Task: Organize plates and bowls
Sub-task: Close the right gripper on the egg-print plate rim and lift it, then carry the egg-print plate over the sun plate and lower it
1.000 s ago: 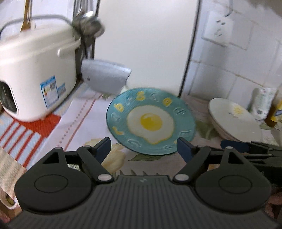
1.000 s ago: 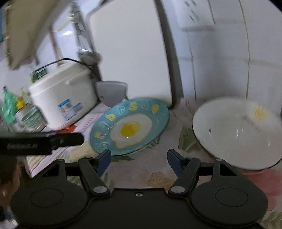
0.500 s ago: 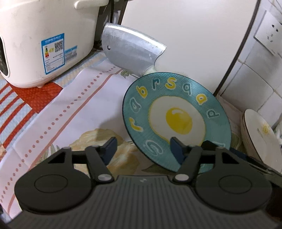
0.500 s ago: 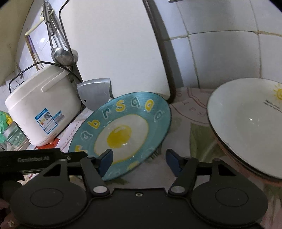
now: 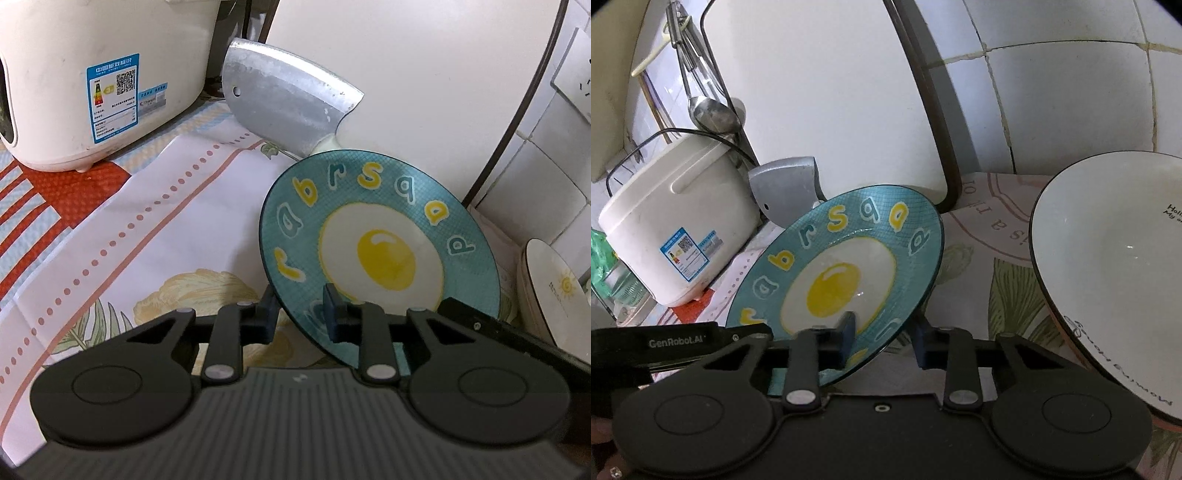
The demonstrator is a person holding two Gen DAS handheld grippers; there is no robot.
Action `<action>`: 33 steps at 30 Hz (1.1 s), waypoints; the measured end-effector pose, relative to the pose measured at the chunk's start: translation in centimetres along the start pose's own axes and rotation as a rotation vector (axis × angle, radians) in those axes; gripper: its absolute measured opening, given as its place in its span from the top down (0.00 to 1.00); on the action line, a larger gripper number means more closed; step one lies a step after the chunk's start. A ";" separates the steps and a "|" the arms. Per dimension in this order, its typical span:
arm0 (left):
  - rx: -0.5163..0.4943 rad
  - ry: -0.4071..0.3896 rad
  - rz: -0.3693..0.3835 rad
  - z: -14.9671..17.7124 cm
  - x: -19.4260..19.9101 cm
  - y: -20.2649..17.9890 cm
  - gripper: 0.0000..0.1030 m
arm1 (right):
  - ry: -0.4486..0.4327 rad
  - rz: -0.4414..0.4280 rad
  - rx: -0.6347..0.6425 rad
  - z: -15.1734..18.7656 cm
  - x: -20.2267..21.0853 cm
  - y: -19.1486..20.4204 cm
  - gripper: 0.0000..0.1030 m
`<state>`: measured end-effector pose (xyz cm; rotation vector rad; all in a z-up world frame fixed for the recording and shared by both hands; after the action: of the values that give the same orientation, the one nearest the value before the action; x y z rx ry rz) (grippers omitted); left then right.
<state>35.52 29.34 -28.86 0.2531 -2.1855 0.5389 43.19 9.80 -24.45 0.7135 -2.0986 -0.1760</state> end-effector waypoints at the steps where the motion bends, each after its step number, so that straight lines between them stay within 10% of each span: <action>1: -0.001 0.004 -0.001 0.0 0.1 0.0 0.78 | 0.005 0.004 -0.016 -0.1 0.1 -0.1 0.75; 33: -0.190 -0.027 0.177 6.5 17.0 -14.3 0.78 | -0.123 0.008 -0.046 2.4 23.1 -4.5 0.76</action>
<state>25.64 13.78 -14.94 -0.0347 -2.2808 0.4227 32.97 -6.91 -11.16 0.6814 -2.2071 -0.2685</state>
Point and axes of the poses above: each gripper's, at about its wrist camera, not at the fingertips, and x roughly against the way its jaws point, y to its left, z to its underside, the point moved 7 cm from there along -x, roughly the way its jaws point, and after that the axes turned 8 degrees about y, right-handed, at the moved point
